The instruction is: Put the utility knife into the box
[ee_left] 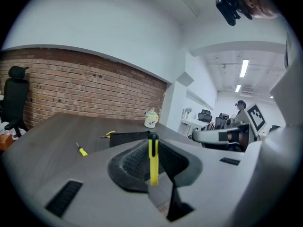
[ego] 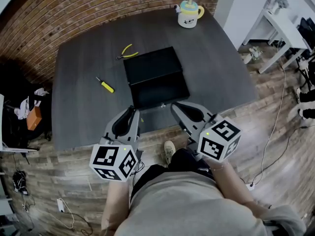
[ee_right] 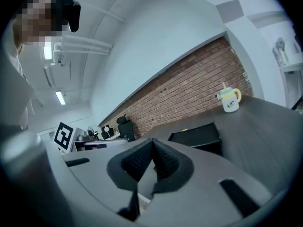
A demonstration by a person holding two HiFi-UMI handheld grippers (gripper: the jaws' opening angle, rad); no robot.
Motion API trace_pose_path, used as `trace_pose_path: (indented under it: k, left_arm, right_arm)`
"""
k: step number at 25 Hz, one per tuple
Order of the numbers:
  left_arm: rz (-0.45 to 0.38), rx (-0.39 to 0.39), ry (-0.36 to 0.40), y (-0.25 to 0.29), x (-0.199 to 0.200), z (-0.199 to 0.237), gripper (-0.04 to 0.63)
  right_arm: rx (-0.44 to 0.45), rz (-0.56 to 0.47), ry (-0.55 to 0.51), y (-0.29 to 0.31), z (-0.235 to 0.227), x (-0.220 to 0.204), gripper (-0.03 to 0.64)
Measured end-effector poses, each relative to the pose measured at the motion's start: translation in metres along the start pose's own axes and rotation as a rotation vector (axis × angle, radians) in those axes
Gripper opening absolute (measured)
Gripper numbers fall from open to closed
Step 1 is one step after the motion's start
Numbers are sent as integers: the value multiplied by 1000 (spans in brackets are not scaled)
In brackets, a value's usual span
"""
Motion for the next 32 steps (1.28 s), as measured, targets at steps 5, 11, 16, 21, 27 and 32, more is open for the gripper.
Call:
trace_pose_path:
  k: [5, 11, 16, 21, 27, 32]
  left_arm:
    - [9, 7, 1, 22, 10, -2, 77]
    - [38, -6, 7, 39, 12, -1, 77]
    - [41, -23, 18, 50, 20, -6, 77]
    - [63, -31, 26, 62, 23, -2, 77]
    - [105, -76, 58, 81, 24, 4, 77]
    - [145, -122, 122, 101, 30, 12, 77]
  right_arm:
    - [10, 10, 3, 3, -22, 8, 6]
    - [1, 9, 29, 3, -33, 6, 6]
    - [-19, -8, 62, -2, -43, 7, 6]
    - [-26, -2, 84, 2, -49, 6, 6]
    - [-64, -9, 129, 9, -59, 4, 6]
    - [-109, -30, 173, 15, -66, 5, 6]
Point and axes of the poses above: the fingertips, and each gripper's own axes: y forward along the fingers, z to its left, x out of its top, the point moved 7 cm from there along -y, backward along the fingers, and after that the axes turned 12 degrees about z, right-handed, at the moved point
